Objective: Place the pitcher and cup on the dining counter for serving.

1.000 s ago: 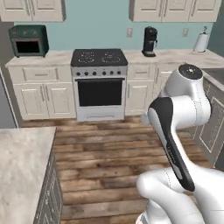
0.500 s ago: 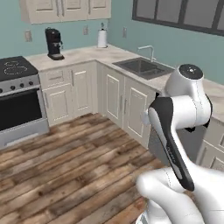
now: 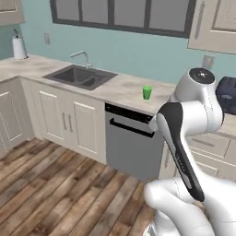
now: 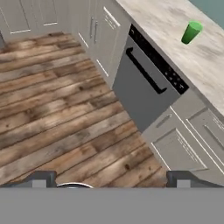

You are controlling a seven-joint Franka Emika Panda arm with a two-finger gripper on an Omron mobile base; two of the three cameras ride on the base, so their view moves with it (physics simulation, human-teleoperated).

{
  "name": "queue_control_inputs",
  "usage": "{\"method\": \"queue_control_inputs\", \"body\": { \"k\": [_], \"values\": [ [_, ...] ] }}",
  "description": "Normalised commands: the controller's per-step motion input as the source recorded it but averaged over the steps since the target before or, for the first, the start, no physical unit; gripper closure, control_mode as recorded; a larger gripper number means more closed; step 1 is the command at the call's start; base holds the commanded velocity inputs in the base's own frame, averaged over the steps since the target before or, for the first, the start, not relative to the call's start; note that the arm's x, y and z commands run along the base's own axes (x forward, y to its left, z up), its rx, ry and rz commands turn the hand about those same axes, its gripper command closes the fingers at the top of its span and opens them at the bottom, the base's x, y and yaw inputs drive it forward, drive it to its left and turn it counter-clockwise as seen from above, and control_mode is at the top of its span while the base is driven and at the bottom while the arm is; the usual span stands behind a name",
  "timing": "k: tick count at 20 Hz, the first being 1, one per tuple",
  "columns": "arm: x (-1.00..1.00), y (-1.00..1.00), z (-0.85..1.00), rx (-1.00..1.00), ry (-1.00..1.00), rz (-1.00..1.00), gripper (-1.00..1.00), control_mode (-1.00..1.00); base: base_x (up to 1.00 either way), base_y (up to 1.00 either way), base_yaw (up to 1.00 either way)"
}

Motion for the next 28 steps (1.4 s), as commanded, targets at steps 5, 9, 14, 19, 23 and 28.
{"method": "queue_control_inputs", "body": {
  "k": [5,9,14,19,23,28],
  "values": [
    [0.0,0.0,0.0,0.0,0.0,0.0,-1.0,1.0,0.9,0.26,-0.59],
    [0.0,0.0,0.0,0.0,0.0,0.0,-1.0,1.0,1.0,0.65,-0.56],
    [0.0,0.0,0.0,0.0,0.0,0.0,-1.0,1.0,0.9,0.83,-0.55],
    [0.0,0.0,0.0,0.0,0.0,0.0,-1.0,1.0,0.65,0.56,-0.61],
    [0.0,0.0,0.0,0.0,0.0,0.0,-1.0,1.0,0.33,0.41,-0.55],
    [0.0,0.0,0.0,0.0,0.0,0.0,-1.0,1.0,0.0,0.15,-0.13]
  ]
}}
